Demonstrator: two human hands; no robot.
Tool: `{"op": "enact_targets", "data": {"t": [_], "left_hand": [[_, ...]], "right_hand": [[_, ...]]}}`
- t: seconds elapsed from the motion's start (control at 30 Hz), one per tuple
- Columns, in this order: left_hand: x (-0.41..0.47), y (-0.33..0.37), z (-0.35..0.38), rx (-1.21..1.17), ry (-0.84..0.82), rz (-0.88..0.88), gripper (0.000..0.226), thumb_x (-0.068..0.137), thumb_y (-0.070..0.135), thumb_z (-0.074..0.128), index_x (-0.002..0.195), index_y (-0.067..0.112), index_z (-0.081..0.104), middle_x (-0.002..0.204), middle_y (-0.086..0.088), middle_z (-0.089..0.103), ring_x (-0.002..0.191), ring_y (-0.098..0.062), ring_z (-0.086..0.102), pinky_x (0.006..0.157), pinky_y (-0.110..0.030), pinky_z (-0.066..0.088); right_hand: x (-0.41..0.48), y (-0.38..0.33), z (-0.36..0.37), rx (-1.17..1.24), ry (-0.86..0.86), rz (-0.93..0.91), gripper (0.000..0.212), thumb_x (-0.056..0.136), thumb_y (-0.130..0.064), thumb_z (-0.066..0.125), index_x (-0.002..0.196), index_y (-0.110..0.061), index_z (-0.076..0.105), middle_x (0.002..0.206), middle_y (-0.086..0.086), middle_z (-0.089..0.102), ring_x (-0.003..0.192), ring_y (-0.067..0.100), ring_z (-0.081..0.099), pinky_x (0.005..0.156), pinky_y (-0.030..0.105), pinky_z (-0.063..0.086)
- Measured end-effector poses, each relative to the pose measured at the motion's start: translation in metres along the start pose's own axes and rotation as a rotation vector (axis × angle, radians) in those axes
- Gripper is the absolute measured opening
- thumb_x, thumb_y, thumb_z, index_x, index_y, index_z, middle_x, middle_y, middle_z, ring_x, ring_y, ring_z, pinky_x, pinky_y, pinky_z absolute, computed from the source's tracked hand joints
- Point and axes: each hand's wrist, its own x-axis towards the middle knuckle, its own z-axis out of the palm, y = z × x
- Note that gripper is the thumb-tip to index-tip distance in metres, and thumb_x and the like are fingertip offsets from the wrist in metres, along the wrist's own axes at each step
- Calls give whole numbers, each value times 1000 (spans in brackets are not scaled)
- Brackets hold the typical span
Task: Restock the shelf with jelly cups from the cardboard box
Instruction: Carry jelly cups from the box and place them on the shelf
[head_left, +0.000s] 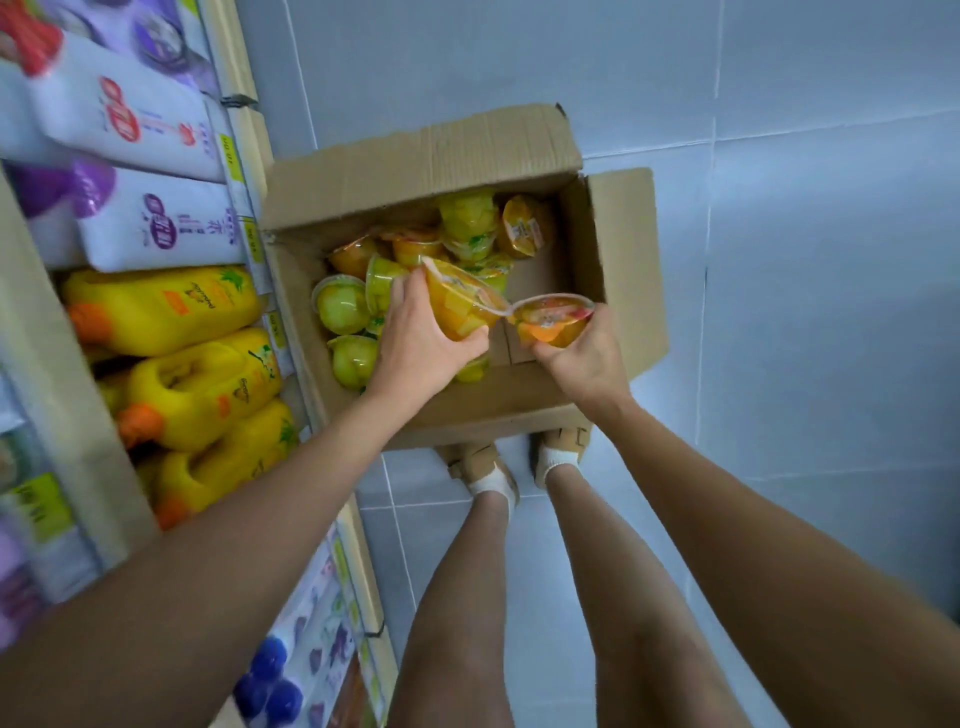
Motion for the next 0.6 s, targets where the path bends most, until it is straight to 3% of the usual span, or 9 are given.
{"op": "enact_targets", "data": {"t": [0.13,0.27,0.43,0.6], "left_hand": [[-46,29,-53,-20,-15,-8,82,73,36,77,138,8,36,133,-10,45,125,-25,44,103,-37,39],[-98,63,-97,-82,-3,26,76,76,30,77,137,10,37,134,-7,49,123,-21,46,95,-22,35],[-173,98,-140,-130,-9,23,79,78,35,75,139,12,31,137,-7,46,126,-24,46,103,-36,41],[-249,131,-176,-155,-80,109,77,80,29,72,141,11,27,137,-8,45,125,-23,45,92,-22,34]], "right_hand": [[-65,-34,-42,53,-2,2,61,71,-32,83,114,-16,43,103,-5,55,98,13,55,84,25,45],[-141,-63,-83,110,61,-26,60,68,-31,86,105,-18,40,90,-14,51,94,13,57,82,26,48],[-241,-84,-122,172,152,-54,63,66,-31,87,107,-15,42,100,-4,55,94,14,57,82,28,50],[-330,-86,-156,272,290,-42,66,66,-37,86,110,-11,44,98,-5,55,94,16,58,83,35,52]]}}
